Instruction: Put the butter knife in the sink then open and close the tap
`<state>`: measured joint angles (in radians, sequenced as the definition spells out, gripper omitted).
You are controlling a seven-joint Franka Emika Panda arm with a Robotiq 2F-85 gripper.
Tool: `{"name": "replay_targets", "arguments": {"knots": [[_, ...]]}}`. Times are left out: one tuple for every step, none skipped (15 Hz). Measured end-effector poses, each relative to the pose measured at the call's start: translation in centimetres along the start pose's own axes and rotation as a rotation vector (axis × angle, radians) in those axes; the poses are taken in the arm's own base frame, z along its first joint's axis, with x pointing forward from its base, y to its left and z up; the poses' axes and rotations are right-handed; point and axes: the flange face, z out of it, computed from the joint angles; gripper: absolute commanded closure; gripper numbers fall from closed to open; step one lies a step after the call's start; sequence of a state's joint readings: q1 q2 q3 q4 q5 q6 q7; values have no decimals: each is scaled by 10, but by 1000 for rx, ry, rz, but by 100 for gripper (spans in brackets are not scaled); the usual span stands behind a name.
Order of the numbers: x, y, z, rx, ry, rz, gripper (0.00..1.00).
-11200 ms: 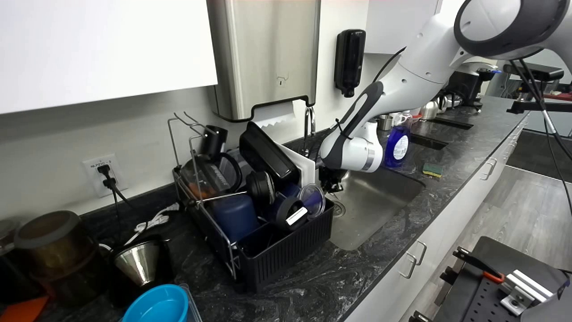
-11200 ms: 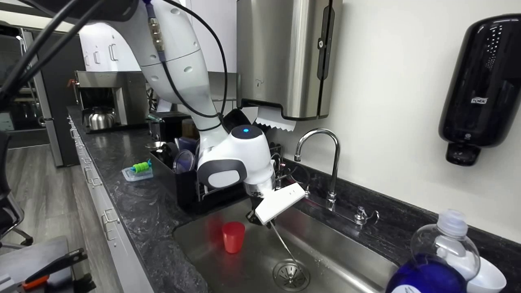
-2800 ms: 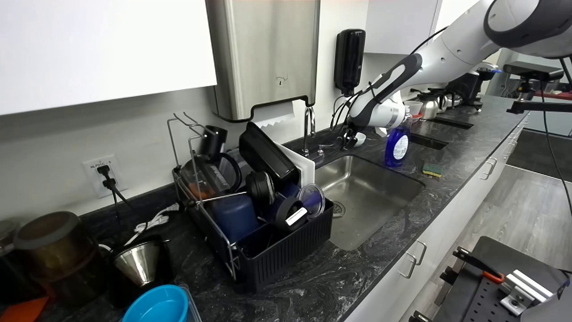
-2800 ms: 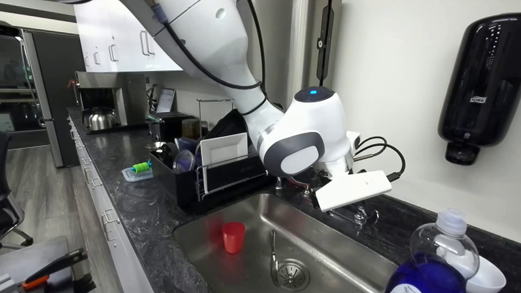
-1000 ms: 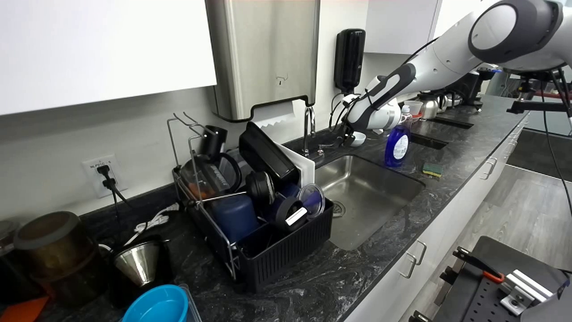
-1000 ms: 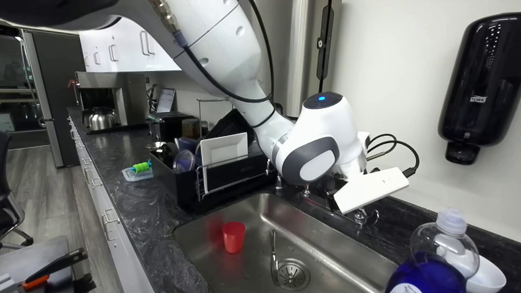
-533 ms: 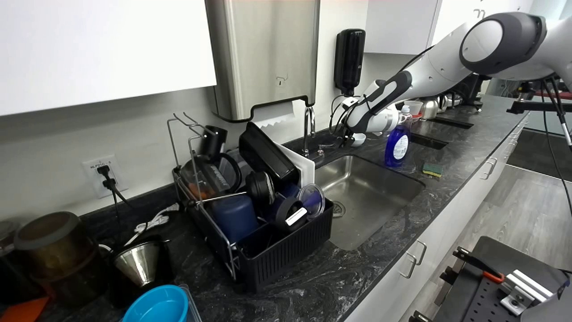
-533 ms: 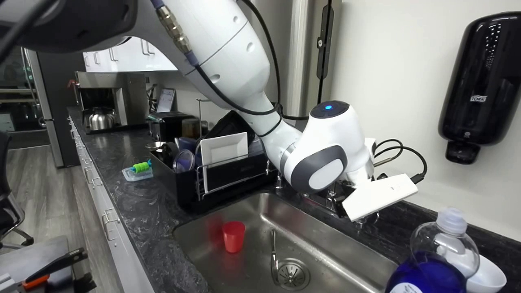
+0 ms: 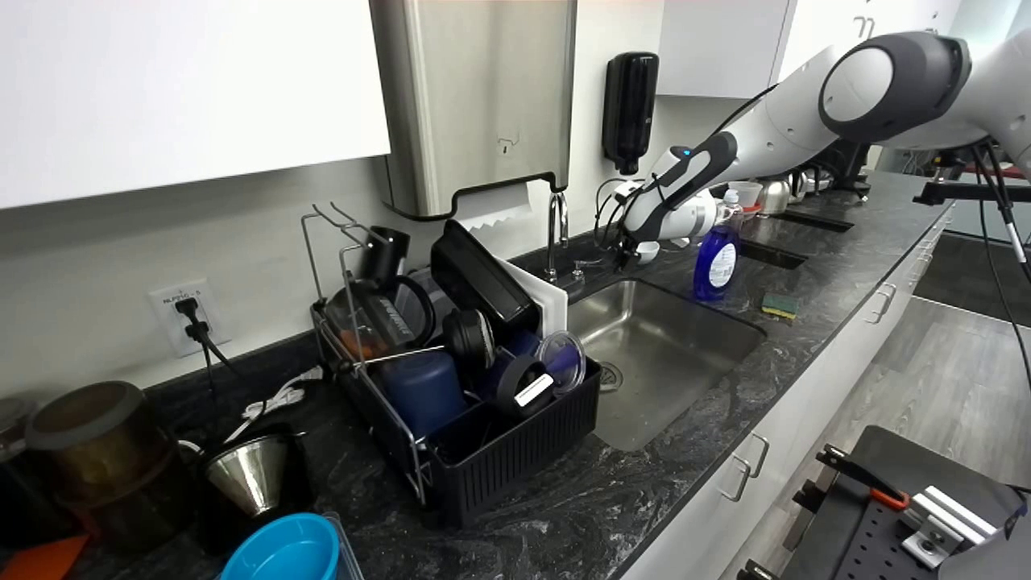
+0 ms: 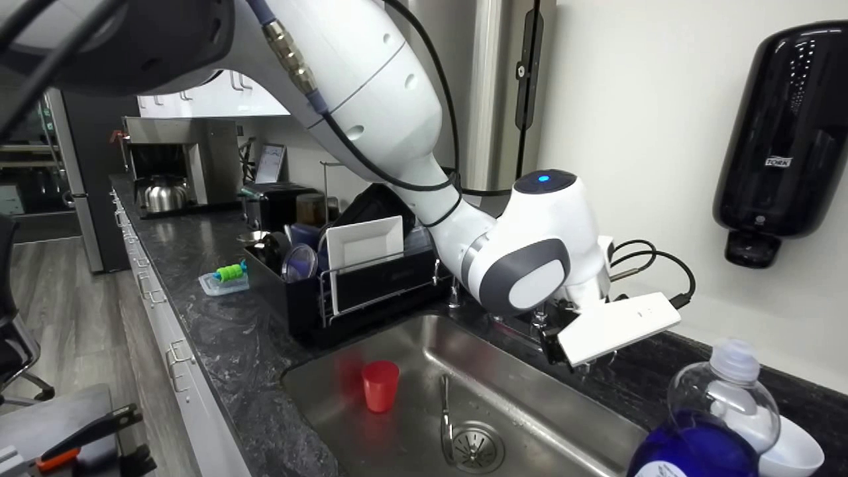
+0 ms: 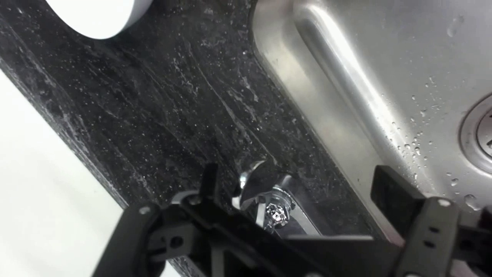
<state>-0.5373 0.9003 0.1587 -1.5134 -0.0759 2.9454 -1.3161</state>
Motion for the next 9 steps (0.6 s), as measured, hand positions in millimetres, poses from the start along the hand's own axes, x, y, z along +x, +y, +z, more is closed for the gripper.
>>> {"name": "replay_targets", "arguments": {"knots": [[0,0,1,18,-5,0,0],[0,0,1,36,-10,-1,0],[0,1,2,52,-15,-1,0],[0,2,1,63,-18,-1,0],[0,3,1,72,-22,-1,0],[0,5,1,80,-24,-1,0],[0,6,0,87,-26,-1,0],[0,6,0,93,-28,-1,0],[1,7,0,99,-30,-2,0]]}}
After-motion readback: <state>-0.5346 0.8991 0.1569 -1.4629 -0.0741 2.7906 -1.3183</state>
